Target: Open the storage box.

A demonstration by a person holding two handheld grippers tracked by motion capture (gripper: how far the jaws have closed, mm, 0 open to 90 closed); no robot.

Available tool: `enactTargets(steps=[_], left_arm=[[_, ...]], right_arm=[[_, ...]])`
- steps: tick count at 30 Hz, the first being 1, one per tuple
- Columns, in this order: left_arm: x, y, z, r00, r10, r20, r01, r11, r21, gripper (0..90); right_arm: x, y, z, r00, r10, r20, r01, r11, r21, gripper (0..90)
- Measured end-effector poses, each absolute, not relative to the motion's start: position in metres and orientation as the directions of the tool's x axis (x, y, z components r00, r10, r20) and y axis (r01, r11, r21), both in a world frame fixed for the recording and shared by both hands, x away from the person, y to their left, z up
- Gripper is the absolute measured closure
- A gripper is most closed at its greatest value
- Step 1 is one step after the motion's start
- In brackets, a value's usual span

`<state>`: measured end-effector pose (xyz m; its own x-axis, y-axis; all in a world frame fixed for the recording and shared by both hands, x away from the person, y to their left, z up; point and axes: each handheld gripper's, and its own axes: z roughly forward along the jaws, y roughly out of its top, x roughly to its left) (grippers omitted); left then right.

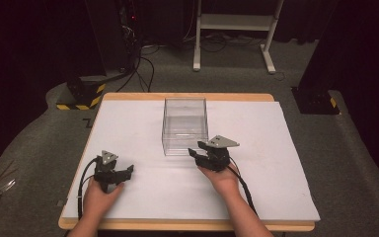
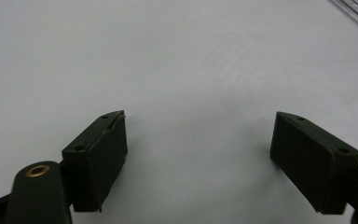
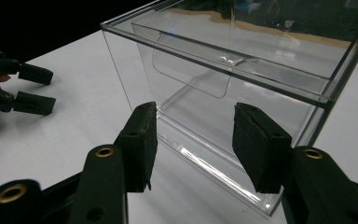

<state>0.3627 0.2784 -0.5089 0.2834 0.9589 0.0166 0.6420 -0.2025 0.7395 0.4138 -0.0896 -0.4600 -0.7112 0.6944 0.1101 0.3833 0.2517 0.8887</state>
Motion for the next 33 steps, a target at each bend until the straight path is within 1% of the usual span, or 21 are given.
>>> enactTargets(steps=[3,8,13,33], left_arm=[[0.363,0.278,-0.509,0.284,0.959,0.017,0.642,-0.203,0.739,18.9],[0.363,0.278,-0.509,0.283,0.959,0.017,0.642,-0.203,0.740,18.9],[0.363,0.278,-0.509,0.283,0.959,0.017,0.642,-0.203,0.740,18.9],[0.363,0.278,-0.509,0.283,0.959,0.017,0.642,-0.203,0.740,18.9]], right_arm=[[0.417,-0.087,-0.459,-0.710,0.696,0.106,0.383,0.257,0.887,54.5],[0.424,-0.086,-0.460,-0.698,0.706,0.118,0.397,0.245,0.884,56.8],[0.427,-0.083,-0.460,-0.707,0.695,0.130,0.389,0.228,0.893,61.6],[0.436,-0.084,-0.465,-0.731,0.664,0.155,0.384,0.213,0.899,67.7]])
